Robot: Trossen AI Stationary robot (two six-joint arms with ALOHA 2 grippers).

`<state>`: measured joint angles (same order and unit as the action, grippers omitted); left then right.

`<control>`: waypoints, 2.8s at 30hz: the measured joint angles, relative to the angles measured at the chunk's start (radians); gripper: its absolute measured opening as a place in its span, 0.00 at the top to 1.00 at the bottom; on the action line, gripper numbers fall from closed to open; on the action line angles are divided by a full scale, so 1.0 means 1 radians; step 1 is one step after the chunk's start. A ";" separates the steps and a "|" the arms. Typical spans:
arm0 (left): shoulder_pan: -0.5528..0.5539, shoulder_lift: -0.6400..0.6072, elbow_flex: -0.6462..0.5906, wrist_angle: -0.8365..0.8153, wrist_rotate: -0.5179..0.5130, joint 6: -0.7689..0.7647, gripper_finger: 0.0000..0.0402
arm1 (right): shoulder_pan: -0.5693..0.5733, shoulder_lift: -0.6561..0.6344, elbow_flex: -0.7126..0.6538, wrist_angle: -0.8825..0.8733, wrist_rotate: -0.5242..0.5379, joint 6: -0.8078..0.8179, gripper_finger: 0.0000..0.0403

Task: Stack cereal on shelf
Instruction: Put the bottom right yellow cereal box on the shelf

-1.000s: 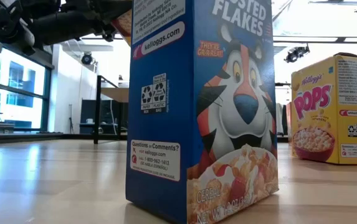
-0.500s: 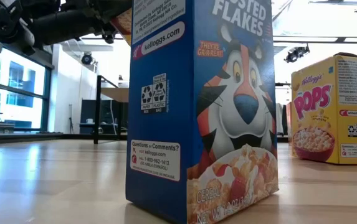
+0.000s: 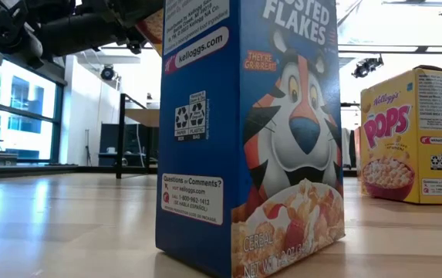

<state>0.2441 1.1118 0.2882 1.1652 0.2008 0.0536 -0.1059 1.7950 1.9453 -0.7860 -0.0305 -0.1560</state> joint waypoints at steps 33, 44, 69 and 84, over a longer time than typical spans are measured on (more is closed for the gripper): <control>0.023 0.001 0.254 -0.686 0.031 -0.142 0.25 | 0.000 -0.001 0.000 -0.222 -0.007 0.132 0.64; 0.009 0.001 0.387 -0.849 0.035 -0.102 0.25 | 0.000 -0.001 0.000 -0.249 -0.051 0.134 0.64; 0.010 0.096 0.480 -0.961 0.098 -0.130 0.25 | 0.000 -0.001 0.000 -0.221 -0.077 0.130 0.64; 0.013 0.121 0.562 -1.064 0.121 -0.128 0.32 | 0.000 -0.001 0.000 -0.256 -0.078 0.130 0.64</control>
<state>0.2573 1.2324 0.8497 0.1009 0.3214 -0.0747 -0.1062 1.7939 1.9453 -1.0424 -0.1081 -0.0257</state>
